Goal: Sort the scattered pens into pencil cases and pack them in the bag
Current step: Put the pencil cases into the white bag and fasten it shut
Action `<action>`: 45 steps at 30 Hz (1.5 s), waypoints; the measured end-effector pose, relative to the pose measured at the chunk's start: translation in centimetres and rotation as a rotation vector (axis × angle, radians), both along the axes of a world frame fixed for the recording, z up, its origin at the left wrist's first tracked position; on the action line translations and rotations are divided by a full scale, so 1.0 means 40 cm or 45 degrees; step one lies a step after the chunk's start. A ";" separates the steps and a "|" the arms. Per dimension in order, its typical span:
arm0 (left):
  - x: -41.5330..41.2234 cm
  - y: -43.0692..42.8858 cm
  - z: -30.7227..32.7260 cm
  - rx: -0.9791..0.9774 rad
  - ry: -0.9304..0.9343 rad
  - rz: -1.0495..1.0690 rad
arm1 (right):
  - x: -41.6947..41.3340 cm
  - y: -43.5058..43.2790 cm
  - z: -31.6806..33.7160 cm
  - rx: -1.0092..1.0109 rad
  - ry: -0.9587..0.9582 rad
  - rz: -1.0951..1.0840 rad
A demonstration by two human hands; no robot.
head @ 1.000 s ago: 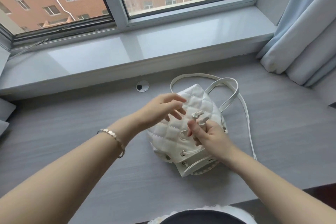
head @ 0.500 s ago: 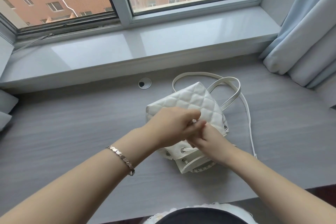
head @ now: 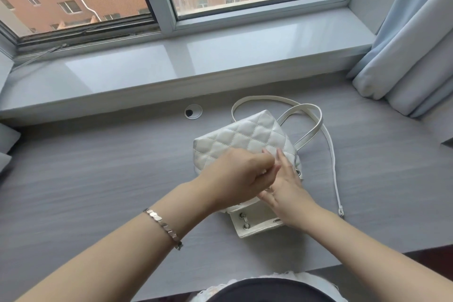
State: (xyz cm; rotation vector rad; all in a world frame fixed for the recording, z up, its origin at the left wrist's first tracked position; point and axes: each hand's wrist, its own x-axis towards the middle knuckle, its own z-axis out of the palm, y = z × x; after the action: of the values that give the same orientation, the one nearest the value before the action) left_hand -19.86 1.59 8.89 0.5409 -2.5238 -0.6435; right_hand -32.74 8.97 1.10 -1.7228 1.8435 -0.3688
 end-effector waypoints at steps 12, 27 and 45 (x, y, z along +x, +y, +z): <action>-0.004 -0.029 0.002 1.205 0.300 0.396 | -0.009 -0.026 0.072 -0.252 -0.381 -0.123; 0.088 -0.081 -0.019 0.905 -0.296 0.716 | 0.008 -0.016 0.050 0.094 -0.167 -0.068; 0.016 -0.048 -0.165 0.069 -0.726 0.322 | 0.020 -0.028 0.037 -0.044 -0.306 -0.366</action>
State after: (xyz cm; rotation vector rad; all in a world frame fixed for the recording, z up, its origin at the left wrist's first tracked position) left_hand -19.23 -0.33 2.30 1.1823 -2.8812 -0.5148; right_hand -31.94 7.86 2.59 -1.3669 1.9131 -0.6950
